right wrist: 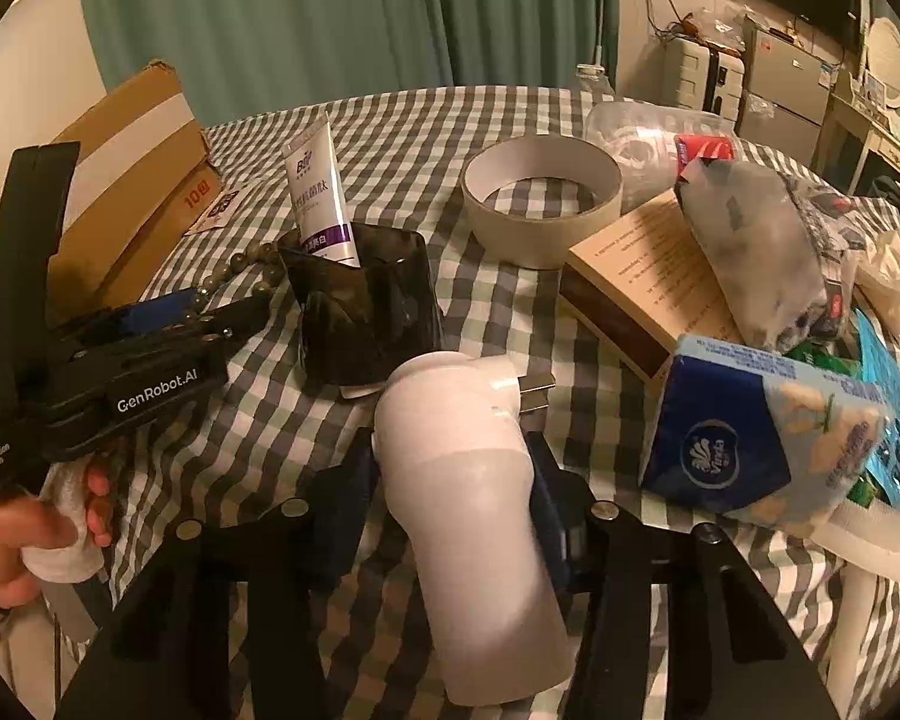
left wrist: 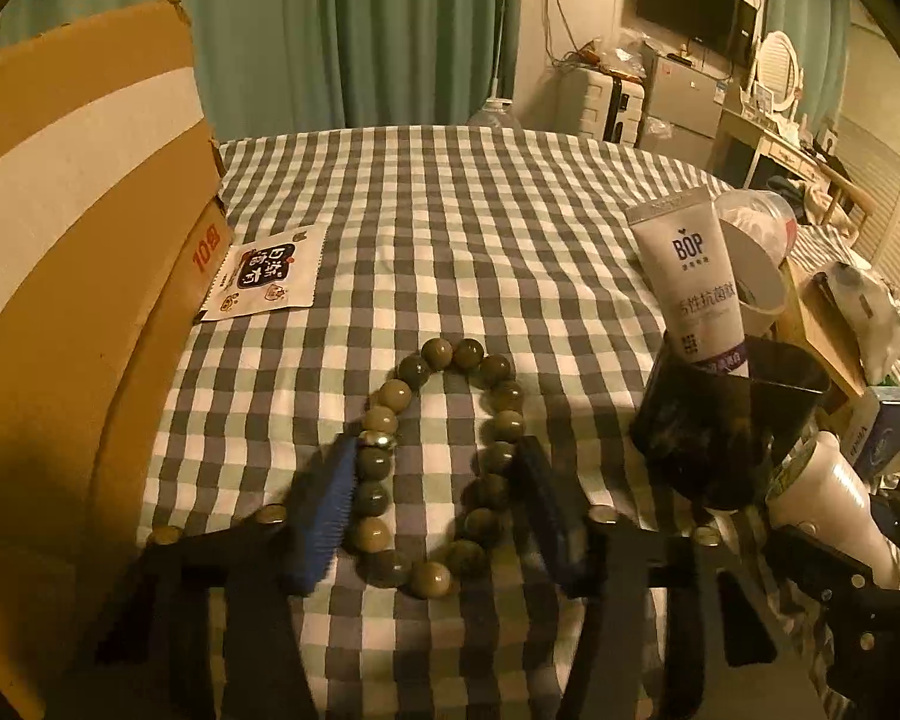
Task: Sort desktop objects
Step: 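Grasp the bead bracelet with left tool while right tool grips the white cylinder, then lift the bracelet with left tool while right tool lifts the white cylinder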
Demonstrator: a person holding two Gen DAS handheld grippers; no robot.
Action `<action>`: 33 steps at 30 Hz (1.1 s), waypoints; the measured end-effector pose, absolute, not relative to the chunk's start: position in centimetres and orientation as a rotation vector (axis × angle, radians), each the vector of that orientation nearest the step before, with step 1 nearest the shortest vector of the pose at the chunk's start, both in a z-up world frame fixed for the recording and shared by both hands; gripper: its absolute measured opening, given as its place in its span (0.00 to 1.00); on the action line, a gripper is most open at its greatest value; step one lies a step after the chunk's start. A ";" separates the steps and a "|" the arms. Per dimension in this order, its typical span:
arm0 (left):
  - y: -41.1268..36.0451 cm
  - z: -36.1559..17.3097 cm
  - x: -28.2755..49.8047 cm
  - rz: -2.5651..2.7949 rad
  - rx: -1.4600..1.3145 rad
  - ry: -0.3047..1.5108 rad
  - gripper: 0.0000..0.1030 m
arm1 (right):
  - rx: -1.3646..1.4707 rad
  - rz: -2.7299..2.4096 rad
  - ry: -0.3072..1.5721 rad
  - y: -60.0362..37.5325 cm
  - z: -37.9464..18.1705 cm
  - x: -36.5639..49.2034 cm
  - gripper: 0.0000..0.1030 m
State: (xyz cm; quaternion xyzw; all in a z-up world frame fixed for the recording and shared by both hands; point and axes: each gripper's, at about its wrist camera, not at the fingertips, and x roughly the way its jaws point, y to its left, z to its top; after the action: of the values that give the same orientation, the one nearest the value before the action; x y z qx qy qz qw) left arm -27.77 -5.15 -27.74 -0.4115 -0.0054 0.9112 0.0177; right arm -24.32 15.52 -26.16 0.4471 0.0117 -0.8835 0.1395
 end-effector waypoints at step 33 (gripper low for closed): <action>-0.1 -26.7 -23.4 2.716 -1.217 0.131 0.64 | 1.245 -2.630 -0.077 18.2 -21.9 -20.0 0.46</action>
State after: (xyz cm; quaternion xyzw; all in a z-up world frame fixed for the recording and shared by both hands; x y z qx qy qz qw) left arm -23.45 -0.10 -26.74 -0.4071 0.0440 0.9087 0.0811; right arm -20.02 18.17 -21.90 0.4248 -0.0262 -0.8975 0.1152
